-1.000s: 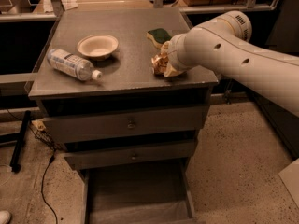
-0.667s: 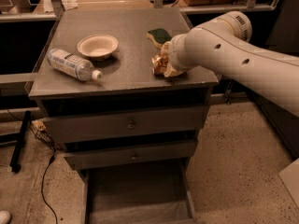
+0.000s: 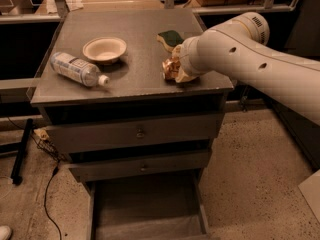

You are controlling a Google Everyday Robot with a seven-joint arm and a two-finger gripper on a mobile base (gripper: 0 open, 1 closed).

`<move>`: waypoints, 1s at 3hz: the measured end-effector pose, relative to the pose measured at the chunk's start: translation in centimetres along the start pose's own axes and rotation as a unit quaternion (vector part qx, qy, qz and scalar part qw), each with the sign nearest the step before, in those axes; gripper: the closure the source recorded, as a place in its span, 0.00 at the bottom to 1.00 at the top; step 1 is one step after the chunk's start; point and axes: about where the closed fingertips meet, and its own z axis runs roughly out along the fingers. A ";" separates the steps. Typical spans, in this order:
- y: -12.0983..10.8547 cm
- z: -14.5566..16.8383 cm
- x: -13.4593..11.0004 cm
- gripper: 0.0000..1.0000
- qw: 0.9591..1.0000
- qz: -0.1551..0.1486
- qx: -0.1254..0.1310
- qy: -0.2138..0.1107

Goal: Pick orange can from bottom drawer and place on counter

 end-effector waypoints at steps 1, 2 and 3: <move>0.0 0.0 0.0 0.35 1.000 0.000 0.000 0.000; 0.0 0.0 0.0 0.12 1.000 0.000 0.000 0.000; 0.0 0.0 0.0 0.00 1.000 0.000 0.000 0.000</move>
Offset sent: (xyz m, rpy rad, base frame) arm 0.0000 0.0000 0.0000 0.0000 0.0000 0.0000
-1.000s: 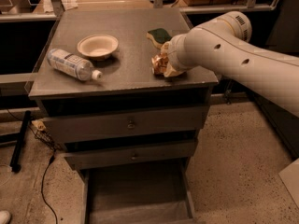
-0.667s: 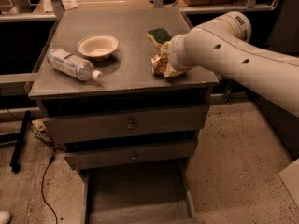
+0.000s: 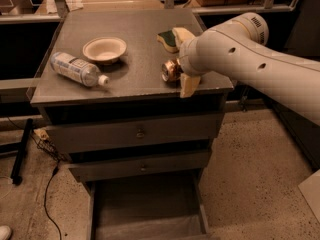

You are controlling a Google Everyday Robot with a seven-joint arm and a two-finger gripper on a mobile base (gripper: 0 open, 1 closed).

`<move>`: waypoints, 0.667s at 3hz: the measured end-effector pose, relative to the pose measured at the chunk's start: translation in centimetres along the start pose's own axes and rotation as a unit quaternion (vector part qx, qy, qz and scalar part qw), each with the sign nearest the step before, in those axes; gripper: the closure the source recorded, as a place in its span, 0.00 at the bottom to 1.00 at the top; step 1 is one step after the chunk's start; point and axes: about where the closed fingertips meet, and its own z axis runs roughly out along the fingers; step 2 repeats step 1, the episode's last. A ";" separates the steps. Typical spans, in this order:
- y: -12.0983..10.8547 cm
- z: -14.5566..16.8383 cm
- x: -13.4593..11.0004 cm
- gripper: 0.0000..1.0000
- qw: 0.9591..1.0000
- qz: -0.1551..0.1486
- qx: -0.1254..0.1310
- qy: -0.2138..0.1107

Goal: Pick orange can from bottom drawer and place on counter

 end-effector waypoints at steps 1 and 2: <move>0.0 0.0 0.0 0.00 1.000 0.000 0.000 0.000; 0.0 0.0 0.0 0.00 1.000 0.000 0.000 0.000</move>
Offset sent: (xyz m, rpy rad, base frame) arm 0.0000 0.0000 0.0000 0.0000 0.0000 0.0000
